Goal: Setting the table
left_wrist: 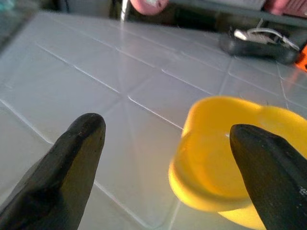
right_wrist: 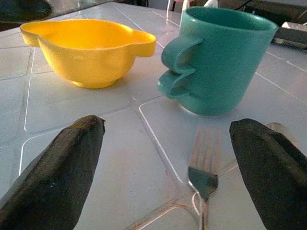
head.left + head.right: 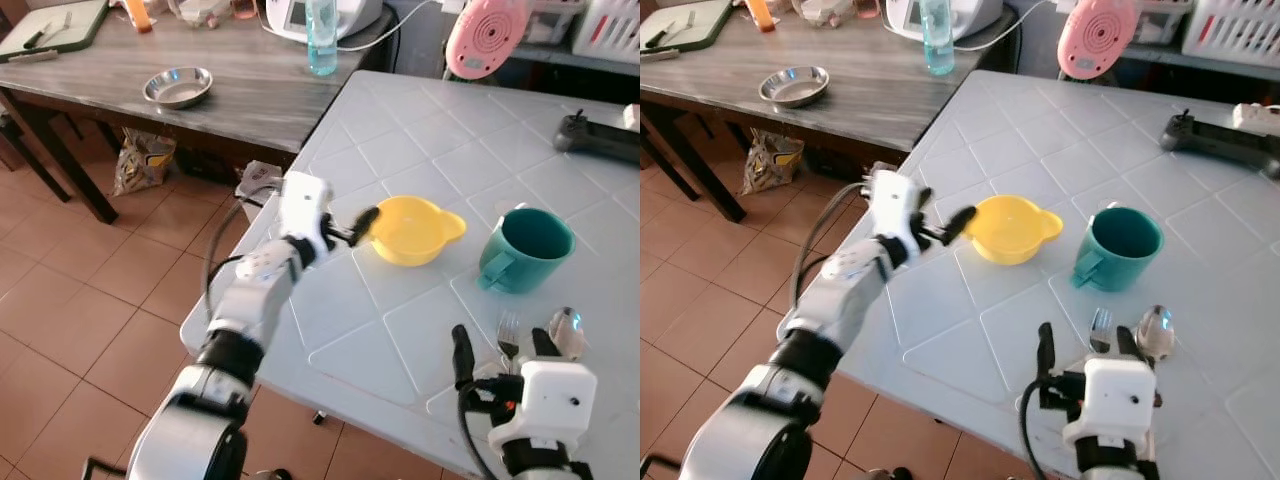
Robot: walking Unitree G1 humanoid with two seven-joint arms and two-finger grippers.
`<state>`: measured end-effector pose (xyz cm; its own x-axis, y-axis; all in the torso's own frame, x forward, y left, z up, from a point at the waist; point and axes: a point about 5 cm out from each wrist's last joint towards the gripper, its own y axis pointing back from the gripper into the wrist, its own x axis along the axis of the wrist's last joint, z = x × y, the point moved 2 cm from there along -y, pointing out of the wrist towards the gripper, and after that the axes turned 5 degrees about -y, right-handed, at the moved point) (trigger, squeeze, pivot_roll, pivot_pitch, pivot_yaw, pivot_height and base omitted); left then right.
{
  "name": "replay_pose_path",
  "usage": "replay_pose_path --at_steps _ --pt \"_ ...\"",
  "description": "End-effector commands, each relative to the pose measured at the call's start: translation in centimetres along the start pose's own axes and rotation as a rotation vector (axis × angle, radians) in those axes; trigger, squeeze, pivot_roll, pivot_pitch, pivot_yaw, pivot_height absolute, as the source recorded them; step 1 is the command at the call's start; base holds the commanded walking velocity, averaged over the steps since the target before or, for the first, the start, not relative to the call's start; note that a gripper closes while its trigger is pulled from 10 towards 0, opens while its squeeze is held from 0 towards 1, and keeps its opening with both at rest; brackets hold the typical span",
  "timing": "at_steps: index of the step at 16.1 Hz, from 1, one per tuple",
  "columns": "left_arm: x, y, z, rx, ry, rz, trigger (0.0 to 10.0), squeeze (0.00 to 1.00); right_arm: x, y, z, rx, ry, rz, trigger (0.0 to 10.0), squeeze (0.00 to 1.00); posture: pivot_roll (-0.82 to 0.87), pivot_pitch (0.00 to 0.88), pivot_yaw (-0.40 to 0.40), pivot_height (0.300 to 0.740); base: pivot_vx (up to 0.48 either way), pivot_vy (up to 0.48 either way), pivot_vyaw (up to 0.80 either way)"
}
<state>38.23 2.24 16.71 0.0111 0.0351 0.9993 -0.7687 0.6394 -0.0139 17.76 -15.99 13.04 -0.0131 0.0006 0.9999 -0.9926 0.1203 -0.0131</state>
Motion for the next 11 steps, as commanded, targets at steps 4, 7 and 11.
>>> replay_pose_path --at_steps 4,7,11 --pt "0.6 -1.6 0.8 -0.054 0.021 -0.061 10.0 0.0 0.6 0.6 -0.2 -0.003 0.006 0.012 10.0 0.0 -0.11 0.185 0.109 0.74 0.0 0.0 0.0" --pt "0.5 -1.9 0.5 -0.076 0.032 -0.132 9.0 0.0 0.5 0.6 -0.4 0.002 0.018 0.006 10.0 0.0 -0.11 0.178 0.109 0.74 0.0 0.0 0.0" --pt "0.4 -1.8 -0.3 -0.081 -0.001 -0.197 0.7 0.0 0.6 0.1 -0.5 0.016 0.028 0.012 10.0 0.0 -0.1 0.172 0.106 0.74 0.0 0.0 0.0"
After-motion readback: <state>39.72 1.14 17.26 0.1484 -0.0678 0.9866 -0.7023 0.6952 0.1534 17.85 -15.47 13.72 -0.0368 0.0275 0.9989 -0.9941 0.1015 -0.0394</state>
